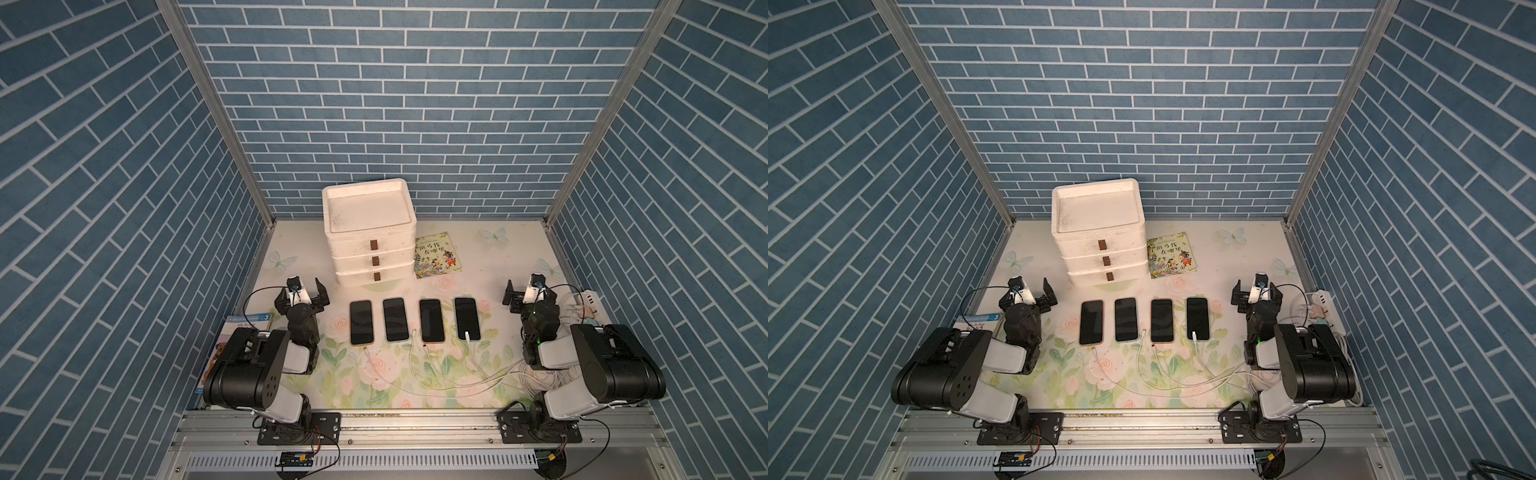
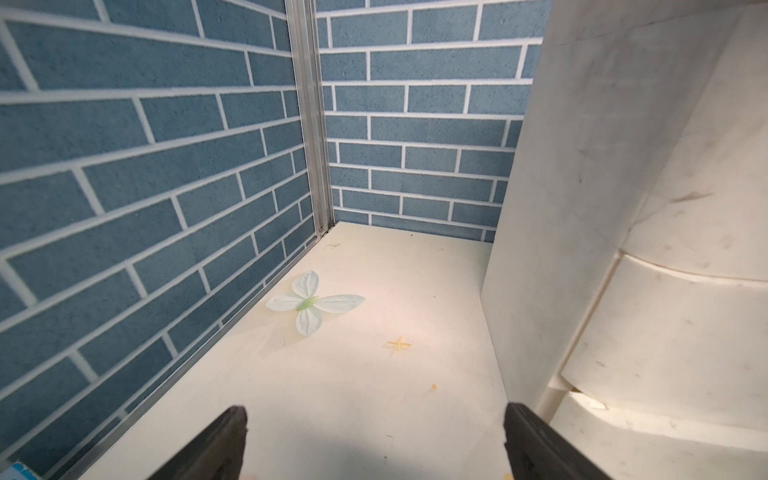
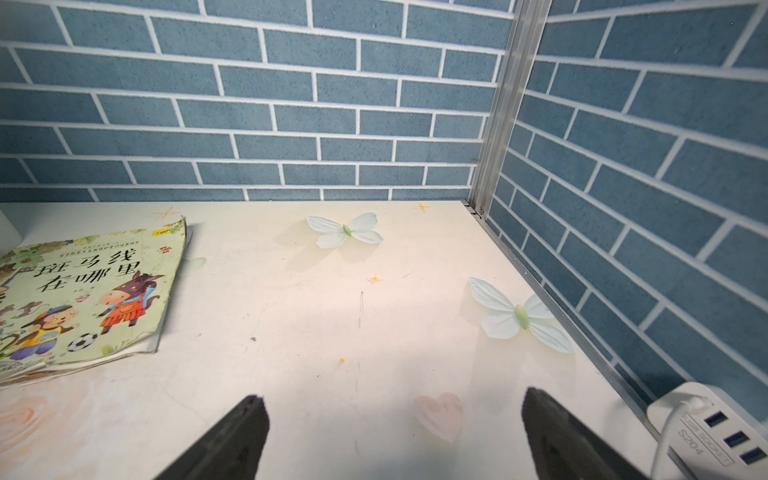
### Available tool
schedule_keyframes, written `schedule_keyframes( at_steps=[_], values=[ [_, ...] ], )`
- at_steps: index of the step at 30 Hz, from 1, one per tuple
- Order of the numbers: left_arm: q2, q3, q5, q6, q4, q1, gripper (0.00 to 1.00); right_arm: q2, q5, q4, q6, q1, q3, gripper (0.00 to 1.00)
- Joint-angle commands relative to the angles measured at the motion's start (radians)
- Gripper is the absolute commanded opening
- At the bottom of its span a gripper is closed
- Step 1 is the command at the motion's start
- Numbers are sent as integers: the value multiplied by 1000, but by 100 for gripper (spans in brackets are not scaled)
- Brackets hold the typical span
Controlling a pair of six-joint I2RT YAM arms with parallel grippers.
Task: Unplug the charging cable from the phone
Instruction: Reset both arms
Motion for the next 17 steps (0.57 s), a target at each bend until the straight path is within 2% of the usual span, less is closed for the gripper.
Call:
schedule_keyframes(
  at_steps=[1, 17],
  values=[
    [2, 8, 7, 9, 21, 5, 100, -4, -7, 31, -19, 3, 1, 100],
    [1, 8, 7, 9, 21, 5, 100, -4, -21, 27, -17, -2, 2, 100]
  ],
)
